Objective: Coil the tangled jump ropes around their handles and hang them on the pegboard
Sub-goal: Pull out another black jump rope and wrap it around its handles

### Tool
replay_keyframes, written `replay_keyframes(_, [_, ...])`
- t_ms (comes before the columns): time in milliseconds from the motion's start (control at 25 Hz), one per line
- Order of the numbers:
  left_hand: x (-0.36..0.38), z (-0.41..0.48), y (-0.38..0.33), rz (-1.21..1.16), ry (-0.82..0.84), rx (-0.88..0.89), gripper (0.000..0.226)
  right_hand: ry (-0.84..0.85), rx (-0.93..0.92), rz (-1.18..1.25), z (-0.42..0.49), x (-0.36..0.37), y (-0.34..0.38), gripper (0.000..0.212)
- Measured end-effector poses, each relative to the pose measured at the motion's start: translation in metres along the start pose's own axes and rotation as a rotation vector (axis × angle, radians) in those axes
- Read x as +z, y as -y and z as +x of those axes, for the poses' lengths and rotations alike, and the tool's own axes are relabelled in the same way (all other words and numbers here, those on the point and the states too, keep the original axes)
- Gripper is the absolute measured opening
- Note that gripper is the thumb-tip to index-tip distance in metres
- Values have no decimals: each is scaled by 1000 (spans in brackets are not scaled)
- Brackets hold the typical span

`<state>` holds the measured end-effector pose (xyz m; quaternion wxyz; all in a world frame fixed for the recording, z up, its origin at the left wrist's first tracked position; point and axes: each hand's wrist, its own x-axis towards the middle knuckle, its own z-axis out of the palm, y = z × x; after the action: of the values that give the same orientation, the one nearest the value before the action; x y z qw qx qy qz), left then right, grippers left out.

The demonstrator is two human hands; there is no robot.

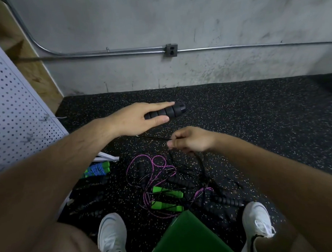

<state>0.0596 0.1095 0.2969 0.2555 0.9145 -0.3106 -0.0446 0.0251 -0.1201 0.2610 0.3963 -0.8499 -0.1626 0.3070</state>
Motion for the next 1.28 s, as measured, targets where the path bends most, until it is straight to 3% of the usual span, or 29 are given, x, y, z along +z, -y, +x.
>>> replay_keyframes(280, [6,-7,-16,300,121,90,58,-183,34,-29,-43,-62,-9,19])
replay_keyframes(400, [9,-3,-20,456,72,168,59,-306,36,-69,-48,-61,-2,24])
replay_keyframes(520, [12,1,-23,616,-6,258,61,-412,7,-85,-49,-55,1,44])
replay_keyframes(600, [17,4,-22,698,-56,281,67,-503,-12,-142,-48,-52,0,43])
replay_keyframes(840, [28,8,-19,697,-178,145,103,-767,-23,-570,-46,-40,8,33])
replay_keyframes(960, [30,9,-18,700,-165,132,102,-818,-56,-725,-43,-34,9,34])
replay_keyframes(1280, [29,4,-15,675,-129,127,100,-781,-238,-807,-46,-30,10,27])
